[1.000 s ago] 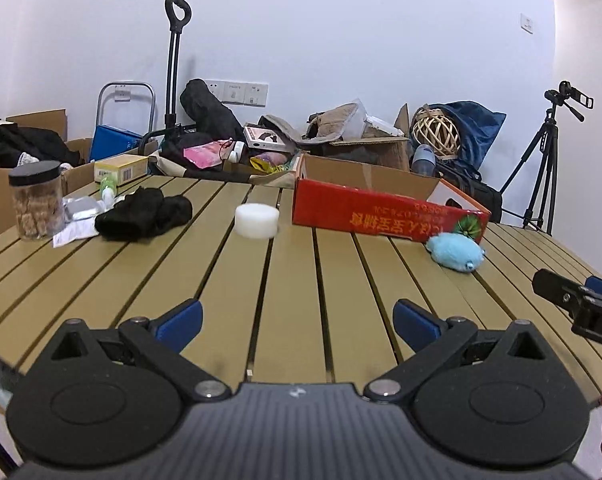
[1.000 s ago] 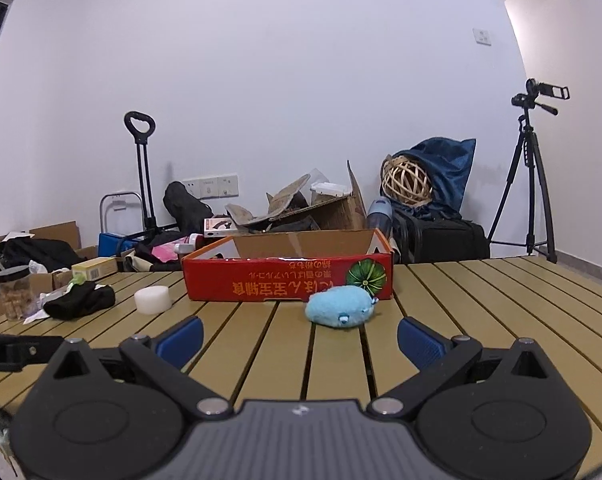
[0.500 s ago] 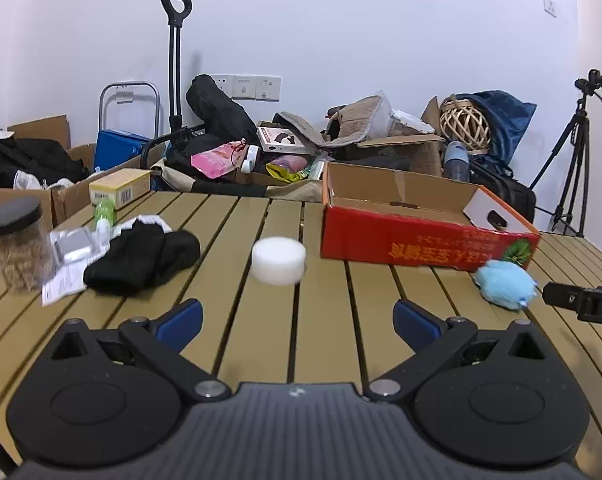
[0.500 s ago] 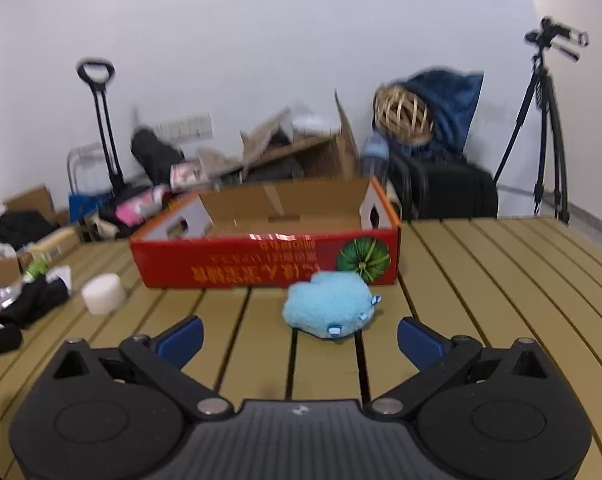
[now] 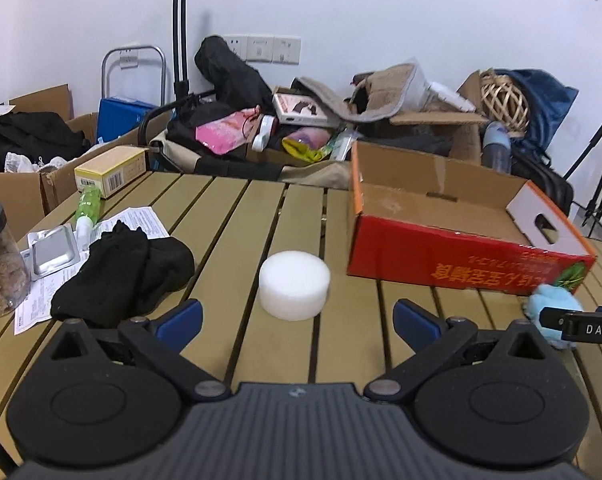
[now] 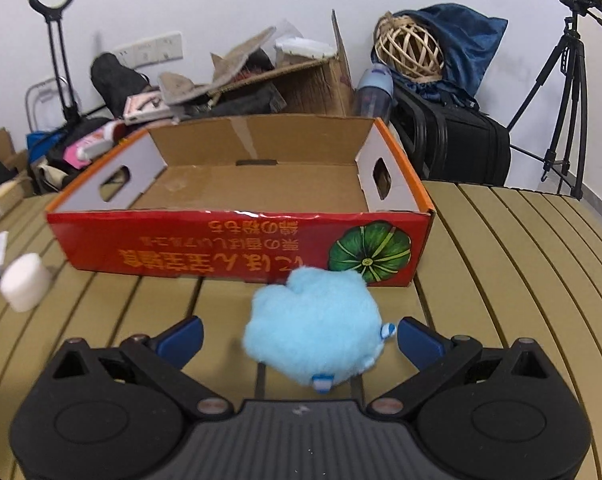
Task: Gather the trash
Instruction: 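Grasp the light blue plush toy with the right gripper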
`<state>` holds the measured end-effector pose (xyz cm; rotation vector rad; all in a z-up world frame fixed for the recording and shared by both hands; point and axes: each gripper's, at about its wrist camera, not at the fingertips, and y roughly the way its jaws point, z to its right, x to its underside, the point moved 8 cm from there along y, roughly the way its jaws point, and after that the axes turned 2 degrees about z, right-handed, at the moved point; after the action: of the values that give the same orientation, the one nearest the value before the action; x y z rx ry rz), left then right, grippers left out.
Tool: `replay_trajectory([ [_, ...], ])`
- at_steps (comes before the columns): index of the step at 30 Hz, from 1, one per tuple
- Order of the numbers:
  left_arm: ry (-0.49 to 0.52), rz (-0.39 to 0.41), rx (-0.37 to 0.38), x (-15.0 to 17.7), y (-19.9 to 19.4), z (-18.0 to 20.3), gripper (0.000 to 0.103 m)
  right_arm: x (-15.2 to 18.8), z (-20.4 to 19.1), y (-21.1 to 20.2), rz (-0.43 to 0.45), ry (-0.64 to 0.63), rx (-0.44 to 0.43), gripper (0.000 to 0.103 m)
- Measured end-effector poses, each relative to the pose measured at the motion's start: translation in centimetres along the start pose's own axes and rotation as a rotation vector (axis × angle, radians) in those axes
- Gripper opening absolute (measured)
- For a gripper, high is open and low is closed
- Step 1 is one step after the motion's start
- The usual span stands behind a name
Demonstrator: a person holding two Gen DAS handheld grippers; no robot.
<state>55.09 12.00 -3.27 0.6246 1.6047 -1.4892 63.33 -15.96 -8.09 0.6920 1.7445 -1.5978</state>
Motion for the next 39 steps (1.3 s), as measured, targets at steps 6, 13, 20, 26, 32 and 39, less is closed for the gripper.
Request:
replay_trajectory([
  [6, -0.01, -0.029, -0.022, -0.4, 2.0, -0.5, 0.103, -0.2, 1.4, 2.5, -0.043, 0.091, 0.0, 0.103],
  [13, 0.004, -0.042, -0.035, -1.0, 3.5, -0.4, 0.103, 0.0, 1.4, 3.6, -0.063, 0.116, -0.033, 0.085],
  [20, 0.016, -0.073, -0.048, -1.4, 5.6, 0.1, 0.103, -0.2, 1.7, 2.8, -0.03, 0.124, -0.03, 0.073],
  [26, 0.008, -0.112, -0.095, -1.1, 8.0, 0.0, 0.103, -0.3, 4.2, 0.7, 0.034, 0.199, -0.033, 0.072],
  [32, -0.016, -0.126, -0.104, -0.9, 9.5, -0.1, 0.103, -0.5, 6.2, -0.8, 0.078, 0.192, -0.012, 0.072],
  [39, -0.003, -0.133, -0.114, -0.5, 10.5, 0.7, 0.081, 0.2, 6.9, -2.1, 0.101, 0.21, -0.046, 0.073],
])
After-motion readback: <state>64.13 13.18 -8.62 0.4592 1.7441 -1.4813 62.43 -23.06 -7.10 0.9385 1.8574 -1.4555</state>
